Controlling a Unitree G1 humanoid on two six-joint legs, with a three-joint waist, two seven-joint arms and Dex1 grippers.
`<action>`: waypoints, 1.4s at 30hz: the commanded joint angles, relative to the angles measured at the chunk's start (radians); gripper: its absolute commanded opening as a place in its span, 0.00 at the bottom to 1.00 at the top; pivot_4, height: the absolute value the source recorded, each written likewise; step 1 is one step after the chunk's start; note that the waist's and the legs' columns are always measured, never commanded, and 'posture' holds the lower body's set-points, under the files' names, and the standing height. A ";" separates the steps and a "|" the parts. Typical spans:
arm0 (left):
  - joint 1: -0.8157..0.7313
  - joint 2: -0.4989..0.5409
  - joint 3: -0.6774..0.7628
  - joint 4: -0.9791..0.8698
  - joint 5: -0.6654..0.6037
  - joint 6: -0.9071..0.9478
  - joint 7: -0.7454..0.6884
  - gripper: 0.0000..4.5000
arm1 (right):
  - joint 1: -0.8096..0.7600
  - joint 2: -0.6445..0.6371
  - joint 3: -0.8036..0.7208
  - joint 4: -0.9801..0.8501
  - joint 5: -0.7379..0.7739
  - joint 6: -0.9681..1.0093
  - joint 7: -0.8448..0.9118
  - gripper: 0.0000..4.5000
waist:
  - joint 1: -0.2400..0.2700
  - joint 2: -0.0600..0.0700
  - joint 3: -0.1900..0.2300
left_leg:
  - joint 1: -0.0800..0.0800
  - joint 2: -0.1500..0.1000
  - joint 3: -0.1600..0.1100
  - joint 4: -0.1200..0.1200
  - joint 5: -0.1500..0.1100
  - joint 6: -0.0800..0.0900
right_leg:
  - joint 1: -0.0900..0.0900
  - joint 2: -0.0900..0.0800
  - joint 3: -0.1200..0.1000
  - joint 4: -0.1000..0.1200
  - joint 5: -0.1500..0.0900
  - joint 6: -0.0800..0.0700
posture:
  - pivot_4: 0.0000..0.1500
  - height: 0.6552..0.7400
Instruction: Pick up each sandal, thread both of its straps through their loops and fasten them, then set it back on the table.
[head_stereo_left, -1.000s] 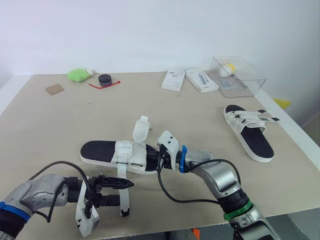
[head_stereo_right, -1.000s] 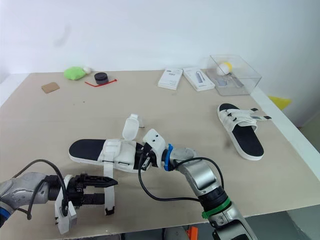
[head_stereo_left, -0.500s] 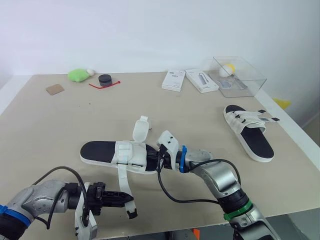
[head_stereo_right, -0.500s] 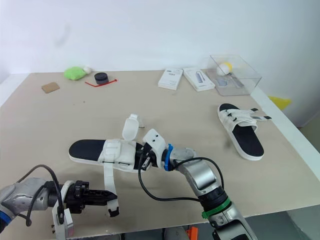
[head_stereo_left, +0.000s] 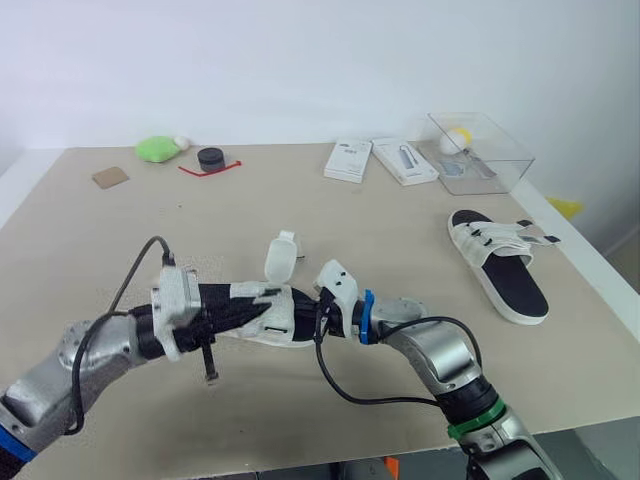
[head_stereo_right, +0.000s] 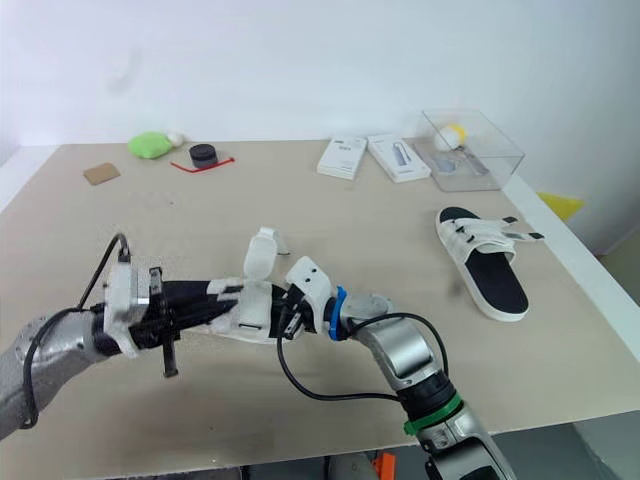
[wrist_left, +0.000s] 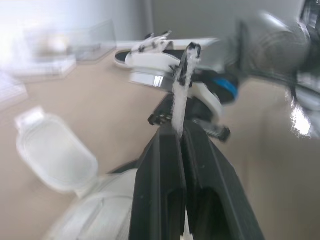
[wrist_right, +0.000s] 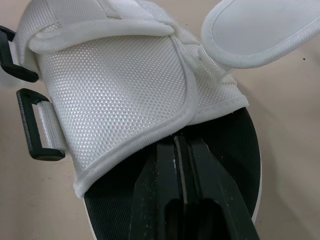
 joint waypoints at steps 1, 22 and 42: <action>-0.081 -0.066 0.102 0.005 -0.201 0.211 0.049 0.01 | -0.011 0.003 0.009 0.010 -0.007 0.007 -0.001 0.00 | 0.000 0.001 0.001 | 0.000 0.000 0.000 0.000 0.000 0.000 | 0.000 0.000 0.000 0.000 0.000 0.000 | 1.00 1.00; -0.387 -0.368 0.317 0.450 -0.182 0.840 0.152 0.01 | 0.013 -0.032 0.050 -0.013 -0.032 0.048 -0.010 0.00 | 0.000 -0.003 -0.001 | -0.001 -0.002 -0.001 0.001 0.000 -0.001 | 0.001 0.008 0.011 -0.002 0.000 0.000 | 1.00 1.00; -0.486 -0.493 0.464 0.651 -0.087 1.106 0.248 0.01 | 0.050 -0.042 0.046 -0.063 -0.024 0.079 -0.031 0.00 | 0.000 -0.004 -0.002 | -0.002 -0.005 -0.009 0.000 0.000 -0.003 | 0.003 0.008 0.010 -0.002 0.000 0.000 | 1.00 1.00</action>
